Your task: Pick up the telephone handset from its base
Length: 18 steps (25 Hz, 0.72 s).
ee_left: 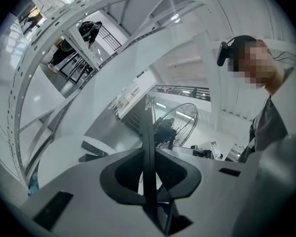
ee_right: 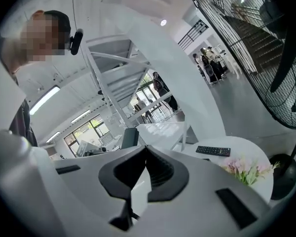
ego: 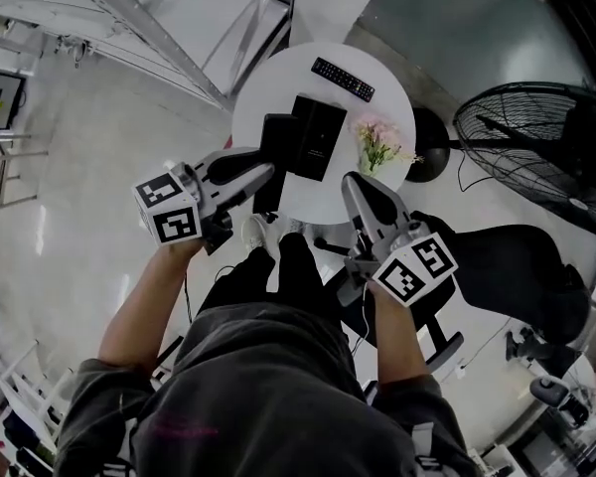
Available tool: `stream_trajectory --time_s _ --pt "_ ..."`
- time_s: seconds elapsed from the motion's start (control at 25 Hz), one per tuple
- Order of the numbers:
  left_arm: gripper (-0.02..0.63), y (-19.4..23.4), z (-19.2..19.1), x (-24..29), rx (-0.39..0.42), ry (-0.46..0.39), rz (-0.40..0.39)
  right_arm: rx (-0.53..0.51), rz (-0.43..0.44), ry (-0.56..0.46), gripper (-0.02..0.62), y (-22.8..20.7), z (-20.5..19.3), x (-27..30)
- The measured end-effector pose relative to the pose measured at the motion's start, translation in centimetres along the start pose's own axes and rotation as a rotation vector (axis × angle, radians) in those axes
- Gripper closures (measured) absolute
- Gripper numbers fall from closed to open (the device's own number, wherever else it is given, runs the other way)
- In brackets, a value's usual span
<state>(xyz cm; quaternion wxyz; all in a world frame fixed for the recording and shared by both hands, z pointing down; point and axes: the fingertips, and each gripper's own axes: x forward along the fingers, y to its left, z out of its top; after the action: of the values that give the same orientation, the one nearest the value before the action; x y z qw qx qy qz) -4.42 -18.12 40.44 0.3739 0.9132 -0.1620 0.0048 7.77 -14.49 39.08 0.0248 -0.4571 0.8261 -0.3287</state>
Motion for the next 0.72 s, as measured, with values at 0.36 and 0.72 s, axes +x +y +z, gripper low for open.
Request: stream_trajectory --time_s 0.36,0.72 --pt "0.523 -3.9 1.8 -3.7 0.047 -0.045 -0.002 -0.047 0.006 -0.036 0.575 3.3 1.8 -1.8" --pt "0.523 -7.9 3.6 -6.5 0.105 -0.079 -0.018 -0.083 0.02 -0.07 0.575 7.2 3.5 -3.7"
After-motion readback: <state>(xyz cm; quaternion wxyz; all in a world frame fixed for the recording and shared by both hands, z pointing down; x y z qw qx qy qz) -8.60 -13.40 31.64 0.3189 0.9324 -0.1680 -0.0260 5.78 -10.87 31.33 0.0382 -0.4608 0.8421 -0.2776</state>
